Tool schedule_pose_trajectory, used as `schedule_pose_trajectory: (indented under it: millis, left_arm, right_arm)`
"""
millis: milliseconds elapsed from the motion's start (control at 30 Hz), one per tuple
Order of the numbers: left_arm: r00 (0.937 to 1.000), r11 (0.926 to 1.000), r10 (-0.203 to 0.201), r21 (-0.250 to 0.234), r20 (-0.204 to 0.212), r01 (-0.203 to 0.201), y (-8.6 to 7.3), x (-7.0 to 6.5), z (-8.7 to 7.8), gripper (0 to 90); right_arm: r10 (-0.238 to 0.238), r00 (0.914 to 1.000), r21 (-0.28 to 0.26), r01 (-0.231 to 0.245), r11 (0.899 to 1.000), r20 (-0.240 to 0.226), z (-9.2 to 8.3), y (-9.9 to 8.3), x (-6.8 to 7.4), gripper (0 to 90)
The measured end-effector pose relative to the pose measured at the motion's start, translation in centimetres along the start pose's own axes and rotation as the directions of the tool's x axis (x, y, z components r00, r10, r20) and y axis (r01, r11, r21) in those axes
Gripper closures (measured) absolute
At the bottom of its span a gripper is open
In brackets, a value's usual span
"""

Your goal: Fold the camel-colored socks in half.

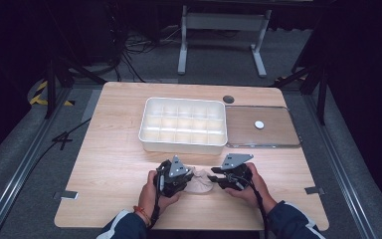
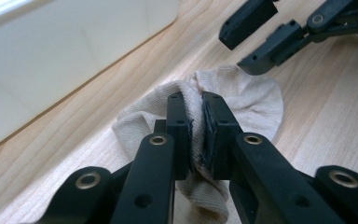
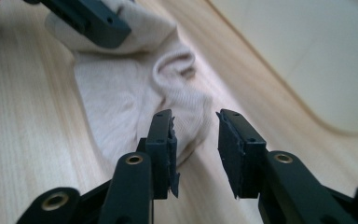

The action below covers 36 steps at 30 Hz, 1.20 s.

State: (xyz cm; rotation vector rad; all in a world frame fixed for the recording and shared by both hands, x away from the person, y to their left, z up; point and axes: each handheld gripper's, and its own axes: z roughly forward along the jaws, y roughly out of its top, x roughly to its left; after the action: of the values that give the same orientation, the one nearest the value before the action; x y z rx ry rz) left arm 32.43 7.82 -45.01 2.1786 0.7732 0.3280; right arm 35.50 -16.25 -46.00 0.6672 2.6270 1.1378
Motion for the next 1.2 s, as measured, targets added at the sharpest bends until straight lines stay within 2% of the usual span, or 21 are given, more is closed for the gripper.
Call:
schedule_pose_trajectory:
  millis: [67,300,467,667,967,1000,1133,1200]
  left_arm:
    - [1.0,1.0,0.0,0.002,-0.006,0.0,0.1,-0.1,0.0,82.3]
    - [1.0,1.0,0.006,0.0,0.004,-0.006,0.4,-0.6,0.5,82.4]
    - [0.9995,0.9996,0.029,-0.005,0.011,-0.029,0.9,-0.8,0.6,82.9]
    - [0.9997,0.9997,0.019,-0.012,0.017,-0.019,1.0,-1.1,1.2,82.8]
    - [0.9995,0.9996,0.027,0.009,0.019,-0.028,0.7,-2.0,2.4,82.9]
    - [0.9988,0.9989,0.045,0.014,0.017,-0.045,0.6,-2.1,2.6,82.8]
    - [0.9991,0.9989,0.039,0.025,0.017,-0.04,0.4,-2.3,3.2,81.2]
    - [0.9985,0.9993,0.03,0.021,0.046,-0.031,0.1,-2.4,3.5,77.0]
  right_arm:
    - [0.017,0.9998,0.012,-0.017,1.0,-0.014,0.3,-0.4,0.0,65.6]
    - [0.038,0.9992,0.038,-0.037,0.999,-0.013,1.2,-0.6,-0.1,65.1]
    - [0.022,0.9997,0.038,-0.022,0.999,-0.006,1.3,-0.4,0.1,65.2]
    - [0.016,0.9999,0.04,-0.016,0.999,-0.006,1.4,-0.4,0.1,65.4]
    - [0.033,0.9989,0.044,-0.031,0.999,-0.033,1.5,-0.4,-0.4,63.4]
    - [0.032,0.9989,0.048,-0.031,0.998,-0.033,1.4,-0.4,-0.4,63.2]
    - [0.026,0.9992,0.05,-0.024,0.998,-0.03,1.4,-0.4,-0.4,62.7]
    - [0.022,0.9993,0.049,-0.021,0.999,-0.029,1.4,-0.4,-0.5,62.0]
